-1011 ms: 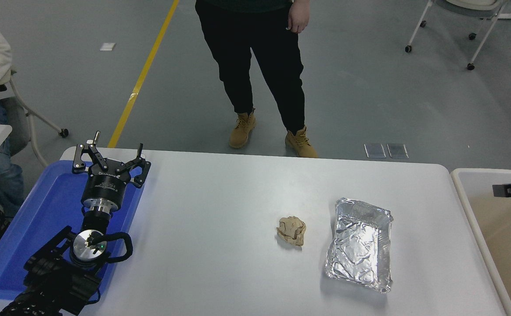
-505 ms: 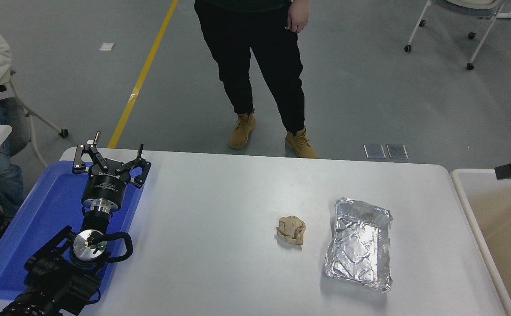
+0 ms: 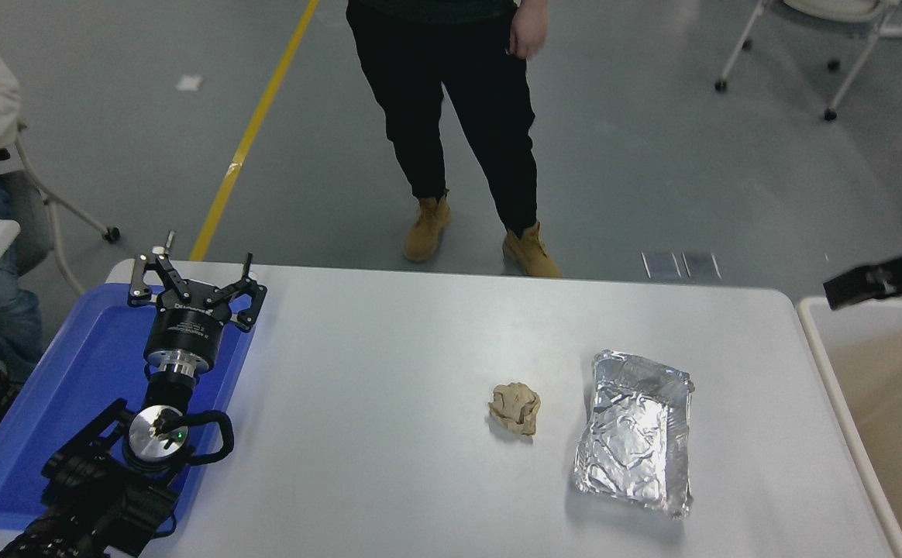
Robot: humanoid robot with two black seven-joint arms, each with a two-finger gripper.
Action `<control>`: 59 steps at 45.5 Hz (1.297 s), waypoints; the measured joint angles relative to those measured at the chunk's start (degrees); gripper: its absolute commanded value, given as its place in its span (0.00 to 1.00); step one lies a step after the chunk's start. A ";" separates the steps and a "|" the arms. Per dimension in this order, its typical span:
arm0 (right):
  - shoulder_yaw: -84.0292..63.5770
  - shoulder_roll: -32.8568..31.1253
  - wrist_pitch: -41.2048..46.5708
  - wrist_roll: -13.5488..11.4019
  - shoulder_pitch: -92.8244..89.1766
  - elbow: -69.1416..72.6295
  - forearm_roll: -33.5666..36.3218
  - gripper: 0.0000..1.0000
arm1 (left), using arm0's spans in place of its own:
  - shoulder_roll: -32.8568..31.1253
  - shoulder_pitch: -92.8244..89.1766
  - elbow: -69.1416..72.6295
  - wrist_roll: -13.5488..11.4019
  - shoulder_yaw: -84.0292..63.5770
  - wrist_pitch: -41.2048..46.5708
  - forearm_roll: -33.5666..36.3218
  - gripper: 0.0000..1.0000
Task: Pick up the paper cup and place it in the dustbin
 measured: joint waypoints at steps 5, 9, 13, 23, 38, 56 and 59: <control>-0.24 1.92 2.19 0.02 4.45 4.13 2.99 1.00 | 0.01 0.00 0.00 0.01 0.00 0.01 -0.01 1.00; -0.10 3.62 3.97 0.03 7.26 6.69 6.15 1.00 | 0.00 0.00 0.00 0.01 0.00 0.01 -0.03 1.00; 0.43 5.61 5.52 0.00 9.46 8.54 10.37 1.00 | 0.00 0.00 0.00 0.01 0.00 0.01 -0.03 1.00; 1.67 10.20 8.54 -0.12 12.72 10.88 20.32 1.00 | 0.01 0.00 0.01 0.00 0.00 0.01 -0.05 1.00; 5.51 16.84 10.33 -0.20 15.83 14.70 33.06 1.00 | 0.01 0.00 0.05 -0.06 -0.01 0.01 -0.05 1.00; 9.35 22.40 12.78 -0.24 16.81 16.28 39.32 1.00 | 0.01 0.00 0.06 -0.05 -0.05 0.03 -0.04 1.00; 9.69 22.78 13.33 -0.20 16.81 16.35 39.70 1.00 | 0.01 0.00 0.06 -0.05 -0.05 0.03 -0.05 1.00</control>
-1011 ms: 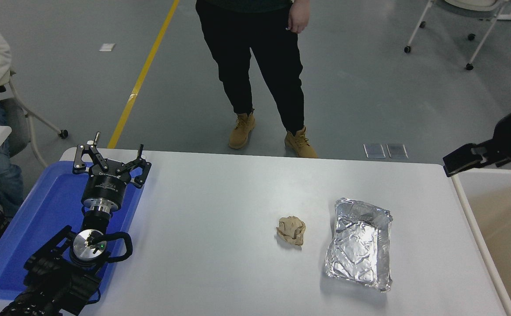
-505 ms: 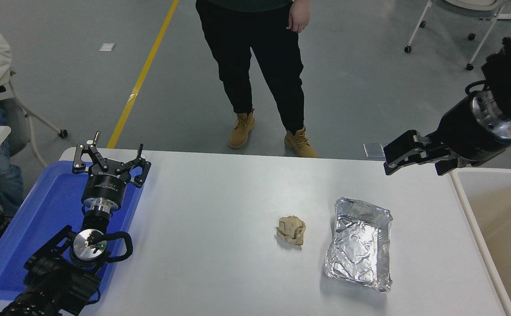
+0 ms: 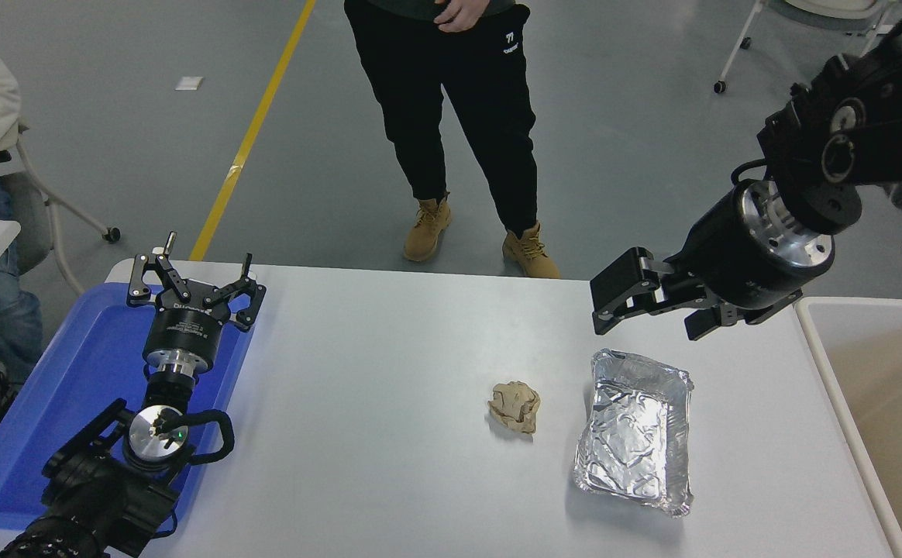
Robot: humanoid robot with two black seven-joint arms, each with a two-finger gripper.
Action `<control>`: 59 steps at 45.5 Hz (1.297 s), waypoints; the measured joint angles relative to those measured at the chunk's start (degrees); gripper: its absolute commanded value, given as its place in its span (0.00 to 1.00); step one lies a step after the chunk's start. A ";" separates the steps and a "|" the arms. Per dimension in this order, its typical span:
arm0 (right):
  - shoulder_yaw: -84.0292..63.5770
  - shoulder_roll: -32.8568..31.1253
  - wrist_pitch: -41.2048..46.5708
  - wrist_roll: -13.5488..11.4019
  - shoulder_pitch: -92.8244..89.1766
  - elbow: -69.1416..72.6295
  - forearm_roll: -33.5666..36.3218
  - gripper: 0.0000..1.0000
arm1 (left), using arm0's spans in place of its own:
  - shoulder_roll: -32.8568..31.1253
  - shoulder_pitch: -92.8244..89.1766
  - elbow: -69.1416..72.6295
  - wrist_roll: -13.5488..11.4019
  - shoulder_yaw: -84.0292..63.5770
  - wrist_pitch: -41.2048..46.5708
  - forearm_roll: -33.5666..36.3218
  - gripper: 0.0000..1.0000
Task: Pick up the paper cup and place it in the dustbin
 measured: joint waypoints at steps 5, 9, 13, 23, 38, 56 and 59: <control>0.49 0.39 0.42 0.03 -0.07 0.01 0.41 1.00 | 0.00 0.00 -0.02 0.00 0.00 0.00 -0.01 1.00; 0.58 0.61 0.56 0.04 -0.45 -0.12 0.35 1.00 | 0.00 0.00 -0.03 0.00 0.00 0.00 -0.01 1.00; 0.57 0.74 0.63 0.04 -0.79 -0.32 0.06 1.00 | 0.00 0.00 -0.03 0.00 0.02 0.00 -0.01 1.00; -0.12 1.13 0.45 -1.03 -1.26 -0.64 -1.25 1.00 | 0.00 0.00 -0.05 0.02 0.02 0.00 -0.01 1.00; -2.97 2.06 -1.94 -4.33 -2.61 -1.34 -3.69 1.00 | 0.00 0.00 -0.06 0.02 0.00 -0.04 -0.01 1.00; -6.03 2.26 -3.34 -5.65 -4.39 -2.87 -5.78 1.00 | 0.00 0.00 -0.02 0.02 0.01 -0.04 -0.01 1.00; -6.21 2.26 -3.32 -5.68 -4.48 -2.96 -5.84 1.00 | 0.00 0.00 -0.02 0.01 0.03 -0.04 -0.01 1.00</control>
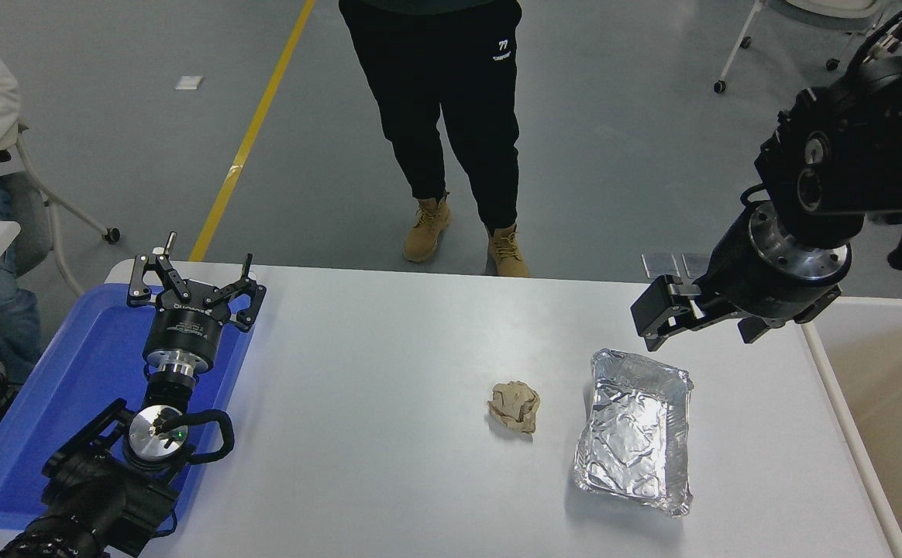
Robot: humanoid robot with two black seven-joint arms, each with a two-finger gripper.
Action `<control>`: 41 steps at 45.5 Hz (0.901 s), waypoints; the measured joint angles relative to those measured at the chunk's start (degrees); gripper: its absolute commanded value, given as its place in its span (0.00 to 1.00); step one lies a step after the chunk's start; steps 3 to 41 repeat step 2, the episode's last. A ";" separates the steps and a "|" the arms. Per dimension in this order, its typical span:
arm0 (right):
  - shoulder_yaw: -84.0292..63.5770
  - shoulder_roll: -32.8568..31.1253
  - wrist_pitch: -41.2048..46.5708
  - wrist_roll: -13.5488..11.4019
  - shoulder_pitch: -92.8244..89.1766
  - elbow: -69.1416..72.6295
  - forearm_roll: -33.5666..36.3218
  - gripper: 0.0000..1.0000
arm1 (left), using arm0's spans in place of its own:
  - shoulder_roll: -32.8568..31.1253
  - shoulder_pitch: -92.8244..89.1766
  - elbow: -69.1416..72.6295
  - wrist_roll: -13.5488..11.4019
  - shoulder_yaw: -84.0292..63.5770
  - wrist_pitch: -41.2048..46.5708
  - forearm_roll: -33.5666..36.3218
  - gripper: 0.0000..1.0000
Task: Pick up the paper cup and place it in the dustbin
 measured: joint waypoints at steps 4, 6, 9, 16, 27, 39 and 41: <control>-0.08 -0.02 0.09 0.00 -0.05 -0.06 -0.04 1.00 | 0.00 0.00 0.00 0.00 0.00 0.00 0.00 1.00; -0.08 -0.02 0.09 0.00 -0.05 -0.06 -0.04 1.00 | 0.00 0.00 0.00 0.00 0.00 0.00 0.00 1.00; -0.08 -0.02 0.09 0.00 -0.05 -0.06 -0.04 1.00 | 0.00 0.00 0.00 0.00 0.00 0.00 0.00 1.00; -0.08 -0.02 0.09 0.00 -0.05 -0.06 -0.04 1.00 | 0.00 0.00 0.00 0.00 0.00 0.00 0.00 1.00; -0.08 -0.02 0.09 0.00 -0.05 -0.06 -0.04 1.00 | 0.00 0.00 0.00 0.00 0.00 0.00 0.00 1.00; -0.08 -0.02 0.09 0.00 -0.05 -0.06 -0.04 1.00 | 0.00 0.00 0.00 0.00 0.00 0.00 0.00 1.00; -0.08 -0.02 0.09 0.00 -0.05 -0.06 -0.04 1.00 | 0.00 0.00 0.00 0.00 0.00 0.00 0.00 1.00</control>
